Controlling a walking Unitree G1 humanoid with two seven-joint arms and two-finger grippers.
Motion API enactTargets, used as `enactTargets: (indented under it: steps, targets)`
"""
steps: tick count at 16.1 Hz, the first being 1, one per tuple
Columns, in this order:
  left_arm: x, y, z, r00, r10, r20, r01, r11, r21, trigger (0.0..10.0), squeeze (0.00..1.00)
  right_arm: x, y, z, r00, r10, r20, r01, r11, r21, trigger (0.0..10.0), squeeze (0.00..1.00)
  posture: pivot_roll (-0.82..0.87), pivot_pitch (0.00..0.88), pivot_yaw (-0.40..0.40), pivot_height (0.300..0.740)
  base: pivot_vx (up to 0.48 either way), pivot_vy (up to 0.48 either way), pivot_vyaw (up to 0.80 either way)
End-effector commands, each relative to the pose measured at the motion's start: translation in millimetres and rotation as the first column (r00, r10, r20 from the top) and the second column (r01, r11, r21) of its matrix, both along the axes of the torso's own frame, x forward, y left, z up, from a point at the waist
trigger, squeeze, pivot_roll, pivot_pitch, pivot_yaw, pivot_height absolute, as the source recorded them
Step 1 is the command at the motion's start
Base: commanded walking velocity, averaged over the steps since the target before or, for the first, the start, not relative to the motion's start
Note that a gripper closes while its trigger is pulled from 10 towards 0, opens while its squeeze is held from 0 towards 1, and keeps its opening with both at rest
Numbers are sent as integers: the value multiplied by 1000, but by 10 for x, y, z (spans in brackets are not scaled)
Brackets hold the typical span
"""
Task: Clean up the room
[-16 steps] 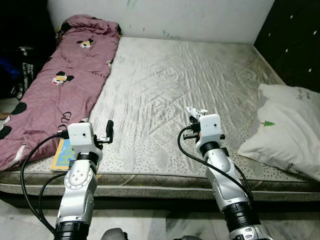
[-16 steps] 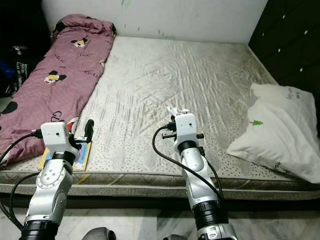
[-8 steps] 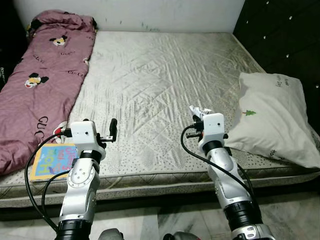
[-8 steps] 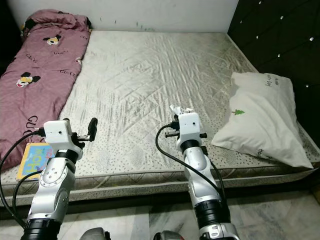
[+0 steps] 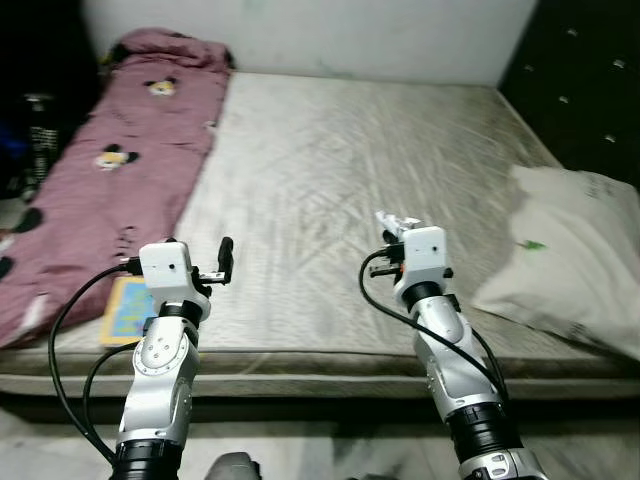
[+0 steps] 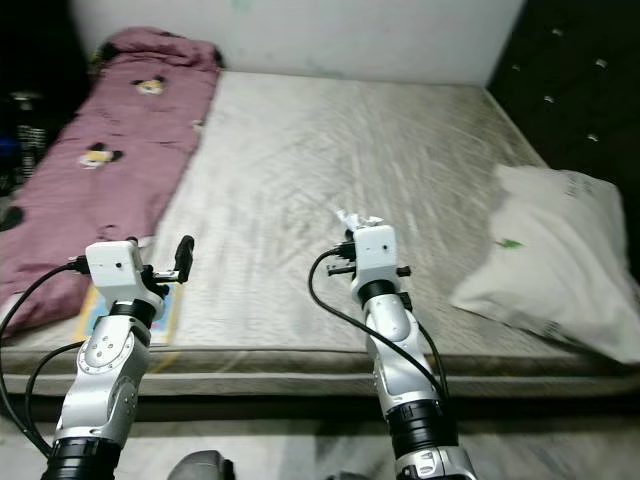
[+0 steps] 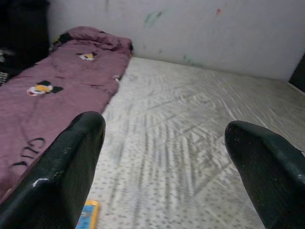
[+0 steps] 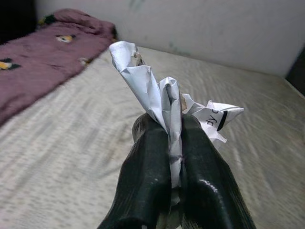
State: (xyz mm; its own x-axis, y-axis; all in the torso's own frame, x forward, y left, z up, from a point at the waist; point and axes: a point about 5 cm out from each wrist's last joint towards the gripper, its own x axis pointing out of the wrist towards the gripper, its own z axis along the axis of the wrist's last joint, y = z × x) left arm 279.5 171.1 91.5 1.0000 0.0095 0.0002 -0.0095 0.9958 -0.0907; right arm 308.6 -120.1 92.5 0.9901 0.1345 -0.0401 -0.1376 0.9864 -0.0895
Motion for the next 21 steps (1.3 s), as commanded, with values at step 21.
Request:
enactTargets:
  steps: [21]
  targets:
    - [-8, -4, 10, 1000, -18, 11, 18, 1000, -4, 10000, 0, 35, 9, 21, 1000, 12, -6, -12, 1000, 7, 10000, 0, 88, 0, -55, 740, 102, 137, 0]
